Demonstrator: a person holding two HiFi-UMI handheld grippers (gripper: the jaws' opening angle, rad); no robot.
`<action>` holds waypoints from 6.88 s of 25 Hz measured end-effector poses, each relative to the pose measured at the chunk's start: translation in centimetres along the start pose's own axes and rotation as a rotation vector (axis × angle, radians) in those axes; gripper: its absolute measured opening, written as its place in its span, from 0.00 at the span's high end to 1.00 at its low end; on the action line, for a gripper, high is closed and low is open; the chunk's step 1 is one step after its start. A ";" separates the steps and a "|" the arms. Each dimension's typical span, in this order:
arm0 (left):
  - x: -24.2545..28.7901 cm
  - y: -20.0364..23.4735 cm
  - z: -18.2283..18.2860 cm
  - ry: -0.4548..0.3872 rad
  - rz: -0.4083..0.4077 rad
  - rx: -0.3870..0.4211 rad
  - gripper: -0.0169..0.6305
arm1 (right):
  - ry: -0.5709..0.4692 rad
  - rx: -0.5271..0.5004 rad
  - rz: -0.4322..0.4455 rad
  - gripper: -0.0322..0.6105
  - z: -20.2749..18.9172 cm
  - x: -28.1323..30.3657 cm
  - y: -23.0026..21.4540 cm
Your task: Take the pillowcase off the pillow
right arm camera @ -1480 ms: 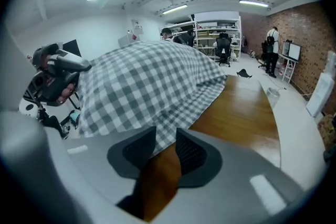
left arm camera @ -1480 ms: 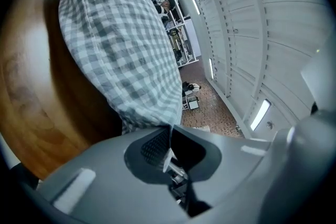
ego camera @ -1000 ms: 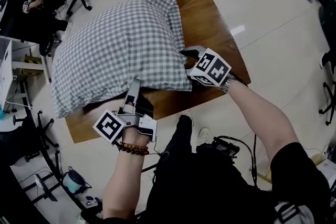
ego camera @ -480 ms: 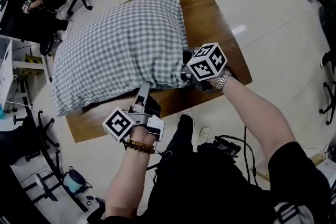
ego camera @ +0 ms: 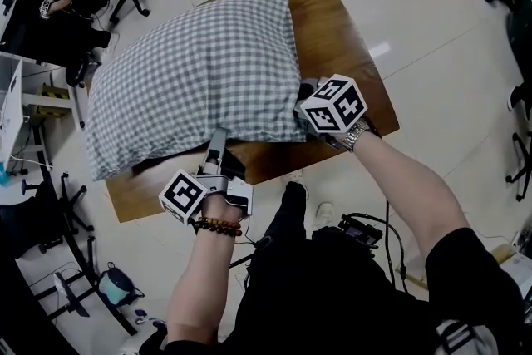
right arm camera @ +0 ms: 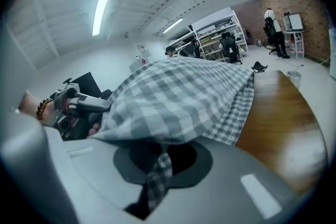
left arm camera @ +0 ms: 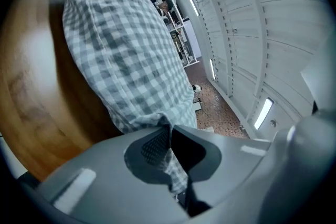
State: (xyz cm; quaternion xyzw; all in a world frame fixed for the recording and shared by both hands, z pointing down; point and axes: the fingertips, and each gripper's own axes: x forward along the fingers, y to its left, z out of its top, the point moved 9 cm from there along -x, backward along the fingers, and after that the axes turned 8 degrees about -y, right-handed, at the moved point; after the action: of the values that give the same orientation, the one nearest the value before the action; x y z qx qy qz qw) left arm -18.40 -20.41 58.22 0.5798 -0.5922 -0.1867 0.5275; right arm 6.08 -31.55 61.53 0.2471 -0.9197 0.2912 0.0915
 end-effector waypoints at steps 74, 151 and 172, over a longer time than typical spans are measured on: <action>-18.8 -13.4 -5.2 0.022 -0.456 0.718 0.76 | -0.018 -0.272 -0.158 0.63 -9.6 -24.4 13.1; 23.5 -23.6 10.4 1.010 -0.146 1.258 0.96 | -0.021 0.031 -0.116 0.93 5.9 -17.3 1.8; 20.4 -15.9 18.0 0.898 0.016 1.164 0.96 | 0.014 0.104 -0.302 0.93 3.0 -21.1 0.7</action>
State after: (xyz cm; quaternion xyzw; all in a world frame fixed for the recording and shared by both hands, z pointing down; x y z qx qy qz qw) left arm -21.09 -49.57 46.55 0.7823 -0.3264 0.4175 0.3274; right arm 23.85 -24.30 52.12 0.3849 -0.8551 0.3229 0.1277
